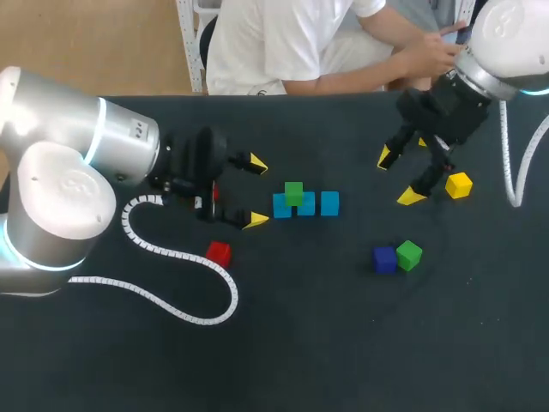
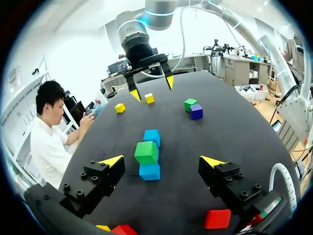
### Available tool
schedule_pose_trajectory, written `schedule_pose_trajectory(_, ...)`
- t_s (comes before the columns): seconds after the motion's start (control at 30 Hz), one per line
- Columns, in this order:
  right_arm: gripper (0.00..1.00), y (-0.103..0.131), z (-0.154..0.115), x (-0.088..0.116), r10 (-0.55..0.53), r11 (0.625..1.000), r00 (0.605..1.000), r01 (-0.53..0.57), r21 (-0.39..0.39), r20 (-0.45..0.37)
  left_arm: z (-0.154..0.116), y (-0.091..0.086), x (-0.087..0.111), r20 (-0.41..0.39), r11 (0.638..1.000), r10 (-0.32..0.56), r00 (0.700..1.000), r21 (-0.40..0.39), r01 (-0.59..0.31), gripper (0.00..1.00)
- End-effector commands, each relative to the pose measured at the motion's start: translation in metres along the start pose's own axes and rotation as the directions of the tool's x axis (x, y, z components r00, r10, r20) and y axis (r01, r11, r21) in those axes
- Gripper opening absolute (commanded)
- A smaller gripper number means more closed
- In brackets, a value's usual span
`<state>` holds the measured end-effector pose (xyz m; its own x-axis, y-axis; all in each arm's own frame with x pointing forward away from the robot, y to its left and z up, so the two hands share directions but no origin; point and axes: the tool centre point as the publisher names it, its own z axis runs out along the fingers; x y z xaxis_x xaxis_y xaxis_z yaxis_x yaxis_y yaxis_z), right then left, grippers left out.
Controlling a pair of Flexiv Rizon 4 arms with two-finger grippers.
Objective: Place the blue cubes, place green cubes on the blue cubes, place the yellow cubes on the green cubes, then place the red cubes on the yellow cubes, and place purple cube on the red cubes.
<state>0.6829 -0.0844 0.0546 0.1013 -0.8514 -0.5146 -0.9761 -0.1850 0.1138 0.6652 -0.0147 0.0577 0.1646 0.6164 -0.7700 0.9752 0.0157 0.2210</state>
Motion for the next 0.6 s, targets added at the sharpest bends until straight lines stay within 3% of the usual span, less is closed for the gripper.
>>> schedule_pose_trajectory(0.03, 1.00, 0.013, 0.002, 0.006, -0.016, 1.000, 1.000, 0.016, -0.003, -0.007, 0.000, 0.000, 0.001, 0.004, 1.000, 0.001, 1.000, -0.001, -0.001, 1.00)
schedule_pose_trajectory(0.37, 1.00, 0.061, 0.009, 0.036, -0.144, 0.989, 0.989, 0.143, -0.036, -0.017, 0.000, 0.000, 0.001, 0.004, 1.000, 0.001, 1.000, -0.001, -0.001, 1.00)
schedule_pose_trajectory(0.6, 1.00, 0.071, 0.010, 0.040, -0.284, 0.958, 0.958, 0.285, -0.009, 0.043, 0.000, 0.000, 0.001, 0.004, 1.000, 0.001, 1.000, -0.001, -0.001, 1.00)
